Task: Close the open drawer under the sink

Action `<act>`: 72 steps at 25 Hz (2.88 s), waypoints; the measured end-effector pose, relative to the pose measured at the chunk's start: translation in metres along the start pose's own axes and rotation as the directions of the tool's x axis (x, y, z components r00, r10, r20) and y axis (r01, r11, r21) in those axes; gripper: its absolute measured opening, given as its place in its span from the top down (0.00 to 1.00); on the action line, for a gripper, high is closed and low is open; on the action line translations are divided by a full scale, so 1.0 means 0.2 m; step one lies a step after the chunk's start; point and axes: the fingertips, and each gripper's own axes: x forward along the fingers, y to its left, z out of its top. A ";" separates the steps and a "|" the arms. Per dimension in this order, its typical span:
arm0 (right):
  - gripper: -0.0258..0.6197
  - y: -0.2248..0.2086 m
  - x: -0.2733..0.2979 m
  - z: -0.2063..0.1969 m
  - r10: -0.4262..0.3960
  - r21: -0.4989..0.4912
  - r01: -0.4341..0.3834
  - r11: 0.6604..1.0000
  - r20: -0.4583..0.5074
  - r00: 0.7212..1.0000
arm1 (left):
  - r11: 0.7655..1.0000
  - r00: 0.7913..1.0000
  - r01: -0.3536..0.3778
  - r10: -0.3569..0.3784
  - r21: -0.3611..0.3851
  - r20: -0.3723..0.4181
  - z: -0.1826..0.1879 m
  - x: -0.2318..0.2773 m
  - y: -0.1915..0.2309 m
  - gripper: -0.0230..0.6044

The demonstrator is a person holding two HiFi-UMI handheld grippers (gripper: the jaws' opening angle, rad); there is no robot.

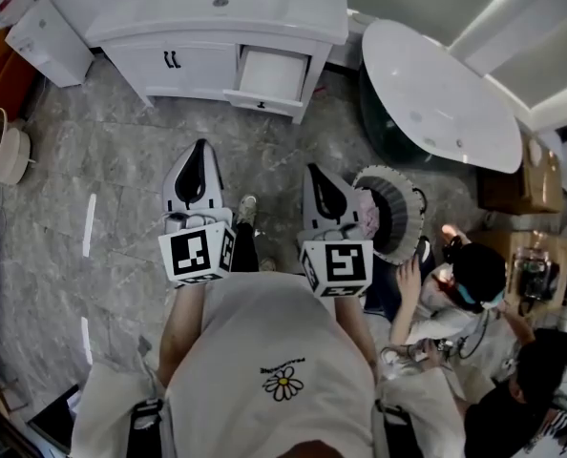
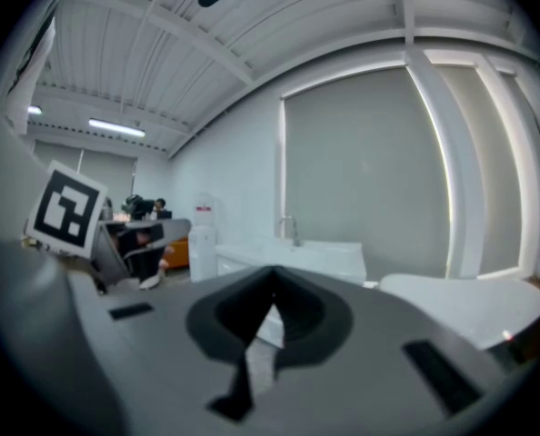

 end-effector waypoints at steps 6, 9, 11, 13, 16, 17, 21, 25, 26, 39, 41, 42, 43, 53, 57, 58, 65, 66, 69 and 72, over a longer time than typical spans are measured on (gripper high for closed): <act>0.92 -0.08 0.26 -0.01 -0.027 -0.005 0.027 1.000 -0.034 0.999 | 0.999 0.999 0.026 -0.027 -0.021 -0.027 -0.10 0.27 0.08 0.94; 0.92 -0.14 0.43 0.02 -0.054 -0.010 0.053 0.999 -0.039 0.998 | 0.998 0.998 0.056 -0.056 -0.025 -0.036 -0.14 0.46 0.11 0.94; 0.92 -0.18 0.56 0.07 -0.069 -0.014 0.068 0.998 -0.027 0.997 | 0.997 0.996 0.077 -0.078 -0.023 -0.037 -0.14 0.59 0.14 0.94; 0.92 -0.22 0.69 0.12 -0.082 -0.011 0.082 0.997 -0.018 0.996 | 0.995 0.994 0.099 -0.100 -0.019 -0.039 -0.14 0.73 0.18 0.94; 0.92 -0.31 0.86 0.14 -0.133 -0.007 0.133 0.991 -0.016 0.991 | 0.989 0.987 0.150 -0.150 -0.009 -0.052 -0.17 0.92 0.20 0.94; 0.92 -0.35 0.91 0.14 -0.160 -0.003 0.160 0.987 -0.018 0.987 | 0.986 0.984 0.168 -0.168 -0.009 -0.060 -0.18 0.97 0.21 0.94; 0.92 -0.47 1.08 0.17 -0.240 0.038 0.241 0.970 -0.024 0.970 | 0.976 0.973 0.217 -0.218 -0.025 -0.069 -0.20 1.18 0.23 0.94; 0.92 -0.50 1.18 0.18 -0.258 0.035 0.259 0.965 -0.042 0.965 | 0.966 0.964 0.256 -0.257 -0.027 -0.073 -0.21 1.31 0.23 0.94; 0.92 -0.50 1.20 0.17 -0.260 0.031 0.262 0.965 -0.047 0.964 | 0.964 0.961 0.266 -0.267 -0.026 -0.074 -0.21 1.33 0.22 0.94; 0.92 -0.53 1.29 0.20 -0.229 0.026 0.230 0.973 -0.024 0.973 | 0.966 0.964 0.255 -0.257 -0.032 -0.073 -0.20 1.38 0.16 0.94; 0.92 -0.53 1.29 0.23 -0.208 0.012 0.208 0.978 -0.011 0.978 | 0.971 0.969 0.237 -0.238 -0.016 -0.061 -0.18 1.39 0.15 0.94; 0.92 -0.54 1.30 0.24 -0.198 0.006 0.198 0.980 -0.005 0.980 | 0.974 0.972 0.227 -0.227 -0.010 -0.057 -0.18 1.40 0.16 0.94; 0.92 -0.54 1.30 0.25 -0.189 0.002 0.189 0.982 -0.001 0.982 | 0.976 0.975 0.216 -0.216 -0.007 -0.055 -0.18 1.40 0.16 0.94; 0.92 -0.57 1.30 0.27 -0.134 -0.047 0.135 0.990 0.030 0.991 | 0.987 0.986 0.163 -0.163 0.010 -0.035 -0.18 1.40 0.14 0.94; 0.92 -0.59 1.40 0.20 -0.095 -0.087 0.099 0.991 0.044 0.994 | 0.987 0.987 0.160 -0.160 0.022 -0.028 -0.29 1.48 0.12 0.94; 0.92 -0.61 1.44 0.17 -0.090 -0.093 0.094 0.991 0.049 0.995 | 0.988 0.988 0.154 -0.153 0.023 -0.035 -0.35 1.50 0.12 0.94; 0.92 -0.67 1.70 -0.12 -0.064 -0.080 0.069 0.994 0.060 0.996 | 0.993 0.989 0.111 -0.107 0.045 -0.098 -0.82 1.62 0.18 0.94; 0.92 -0.67 1.73 -0.17 -0.057 -0.083 0.062 0.995 0.057 0.997 | 0.993 0.988 0.108 -0.102 0.049 -0.115 -0.90 1.62 0.19 0.94; 0.92 -0.65 1.78 -0.34 -0.037 -0.067 0.039 0.997 0.036 0.999 | 0.994 0.982 0.097 -0.087 0.051 -0.166 -1.13 1.60 0.23 0.94; 0.92 -0.66 1.81 -0.55 -0.031 -0.069 0.030 0.997 -0.004 1.000 | 0.992 0.975 0.109 -0.093 0.067 -0.201 -1.32 1.58 0.20 0.94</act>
